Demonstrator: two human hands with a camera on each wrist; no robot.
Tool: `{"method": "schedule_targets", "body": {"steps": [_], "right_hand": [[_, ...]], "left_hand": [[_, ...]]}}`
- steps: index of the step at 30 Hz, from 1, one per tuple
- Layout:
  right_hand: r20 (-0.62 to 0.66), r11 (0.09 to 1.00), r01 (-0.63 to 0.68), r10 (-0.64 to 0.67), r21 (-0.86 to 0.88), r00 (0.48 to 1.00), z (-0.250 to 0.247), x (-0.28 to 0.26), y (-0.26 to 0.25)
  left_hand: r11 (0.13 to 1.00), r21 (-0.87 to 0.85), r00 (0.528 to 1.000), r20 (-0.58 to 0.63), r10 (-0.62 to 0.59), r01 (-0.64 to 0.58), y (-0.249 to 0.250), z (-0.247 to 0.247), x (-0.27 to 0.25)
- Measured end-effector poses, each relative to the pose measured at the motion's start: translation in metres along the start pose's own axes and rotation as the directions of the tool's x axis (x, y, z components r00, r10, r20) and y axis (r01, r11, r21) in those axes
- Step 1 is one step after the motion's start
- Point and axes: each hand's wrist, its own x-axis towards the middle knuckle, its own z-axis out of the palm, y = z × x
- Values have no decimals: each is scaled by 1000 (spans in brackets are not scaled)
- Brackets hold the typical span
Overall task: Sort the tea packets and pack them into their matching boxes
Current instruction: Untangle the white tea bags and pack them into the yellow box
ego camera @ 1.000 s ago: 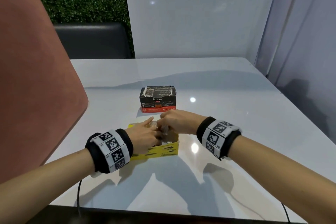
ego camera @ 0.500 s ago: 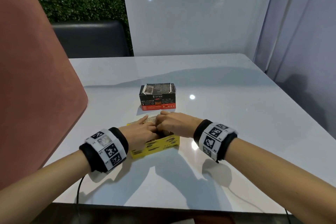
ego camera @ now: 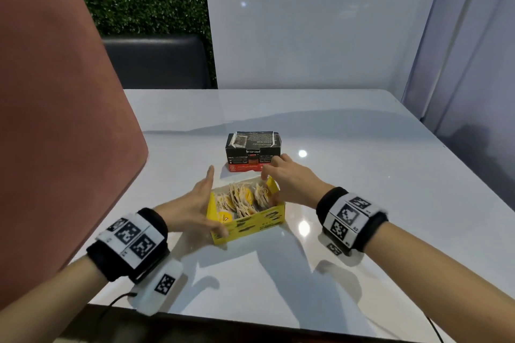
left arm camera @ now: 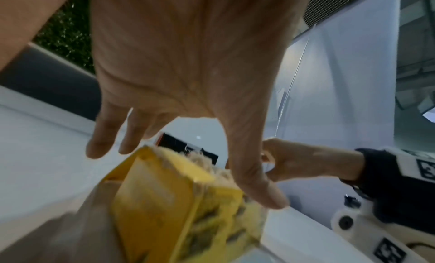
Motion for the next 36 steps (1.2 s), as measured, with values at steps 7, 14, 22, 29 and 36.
{"method": "schedule_targets", "body": {"steps": [7,14,22,29,36], "right_hand": [[188,994,-107,103,11,977,15,13,-11],[104,974,-162,147,159,984,29,17,-3],[251,661,-385,293,644,923,13,-14,16],[372,128,-429,320,894,871,22,-7,27],[293,-51,-303,446,952,846,19,-5,27]], "left_hand": [[996,-89,993,-121,13,-24,-14,22,14],[984,-129,988,-115,107,-122,-29,12,16],[929,-367,997,-77,20,-47,-34,18,15],[916,-398,996,-85,24,-56,-27,22,18],[976,-216,992,-129,6,-34,-30,25,20]]}}
